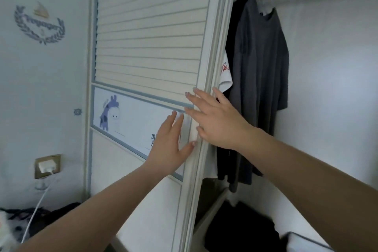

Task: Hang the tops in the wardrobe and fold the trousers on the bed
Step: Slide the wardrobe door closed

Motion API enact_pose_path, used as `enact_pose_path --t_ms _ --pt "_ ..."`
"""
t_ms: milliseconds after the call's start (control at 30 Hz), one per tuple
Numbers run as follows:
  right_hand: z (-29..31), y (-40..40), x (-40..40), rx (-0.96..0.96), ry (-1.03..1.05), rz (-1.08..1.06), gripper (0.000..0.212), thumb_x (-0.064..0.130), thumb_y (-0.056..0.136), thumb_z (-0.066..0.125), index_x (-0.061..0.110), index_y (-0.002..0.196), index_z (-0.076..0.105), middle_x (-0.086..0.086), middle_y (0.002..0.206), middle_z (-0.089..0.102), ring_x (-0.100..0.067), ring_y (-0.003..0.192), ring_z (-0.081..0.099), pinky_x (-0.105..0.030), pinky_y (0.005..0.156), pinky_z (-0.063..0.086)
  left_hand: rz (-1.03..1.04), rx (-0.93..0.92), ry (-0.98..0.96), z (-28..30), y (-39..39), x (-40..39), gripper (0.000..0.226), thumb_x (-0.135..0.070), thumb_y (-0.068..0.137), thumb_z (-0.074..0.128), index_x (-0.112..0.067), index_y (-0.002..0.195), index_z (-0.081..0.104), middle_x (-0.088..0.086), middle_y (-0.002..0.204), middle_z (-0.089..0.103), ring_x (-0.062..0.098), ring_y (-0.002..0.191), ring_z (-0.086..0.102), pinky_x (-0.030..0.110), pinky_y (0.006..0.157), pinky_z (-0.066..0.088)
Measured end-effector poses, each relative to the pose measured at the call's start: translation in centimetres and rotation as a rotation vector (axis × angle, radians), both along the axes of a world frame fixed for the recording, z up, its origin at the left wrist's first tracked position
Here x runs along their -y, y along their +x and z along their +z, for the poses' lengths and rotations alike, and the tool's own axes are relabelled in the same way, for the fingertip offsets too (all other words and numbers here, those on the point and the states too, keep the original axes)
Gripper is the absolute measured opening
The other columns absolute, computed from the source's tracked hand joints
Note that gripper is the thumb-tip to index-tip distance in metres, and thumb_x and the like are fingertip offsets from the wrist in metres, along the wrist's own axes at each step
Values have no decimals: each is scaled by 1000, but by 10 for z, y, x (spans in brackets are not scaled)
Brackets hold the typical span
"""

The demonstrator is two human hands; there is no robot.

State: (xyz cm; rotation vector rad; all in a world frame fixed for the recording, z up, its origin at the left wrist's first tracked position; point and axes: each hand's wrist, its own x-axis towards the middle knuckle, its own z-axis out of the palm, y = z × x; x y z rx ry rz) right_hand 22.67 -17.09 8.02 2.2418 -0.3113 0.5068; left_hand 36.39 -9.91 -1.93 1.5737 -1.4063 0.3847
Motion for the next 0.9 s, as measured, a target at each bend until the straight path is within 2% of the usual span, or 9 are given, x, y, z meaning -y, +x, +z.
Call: enact_pose_path --t_ms 67,167,300,400,500,600,667,767,900 --pt "13 4 4 -66 -96 -106 55 31 96 38 21 149 25 -8 160 0 -23 147 -9 -54 114 -10 46 95 60 4 11 11 81 -47 92 53 -19 153 8 5 161 -2 19 148 -2 24 113 0" --pt "22 3 8 -134 -217 -193 54 27 97 38 21 149 24 -10 160 1 -25 147 -7 -61 111 -9 66 178 121 5 16 24 84 -52 92 50 -24 153 0 7 161 -8 23 148 -5 35 118 4" --pt "22 2 8 -158 -271 -222 51 24 97 42 19 146 27 -12 159 4 -27 147 -6 -62 111 -7 82 201 127 0 12 35 86 -50 92 50 -27 151 -9 10 160 -11 25 148 -7 45 119 14" --pt "21 -4 10 -123 -274 -191 49 23 96 42 19 144 31 -12 159 10 -27 147 -1 -63 112 -5 126 251 111 -6 11 38 84 -51 94 46 -35 145 -18 9 160 -13 24 148 -12 47 119 12" --pt "20 -18 9 -99 -288 -172 46 24 94 45 21 139 42 -11 156 23 -27 146 11 -64 112 6 147 336 64 -7 10 37 79 -49 93 49 -36 147 -8 10 161 -7 21 146 -15 48 118 7" --pt "17 -36 7 -66 -302 -180 46 26 86 56 22 132 53 -11 150 37 -27 143 25 -64 109 21 123 417 -9 -2 2 36 75 -50 90 52 -27 152 16 15 159 12 28 147 3 54 113 15" --pt "15 -48 8 -63 -264 -183 48 25 86 58 21 133 52 -12 152 34 -28 144 23 -65 110 19 116 481 -38 0 -6 36 72 -55 91 45 -23 151 21 17 158 17 33 146 12 57 111 17" --pt "13 -72 8 -79 -216 -215 54 23 88 55 19 140 43 -12 156 23 -28 147 10 -65 112 9 98 561 -54 -1 -25 40 72 -60 93 34 -19 151 21 18 158 17 34 146 15 59 112 20" --pt "13 -113 1 -84 -184 -271 53 25 86 57 20 138 46 -12 156 24 -28 146 13 -65 110 19 37 558 -95 -3 -62 46 70 -60 95 29 -20 151 20 17 158 16 34 146 15 62 111 21"
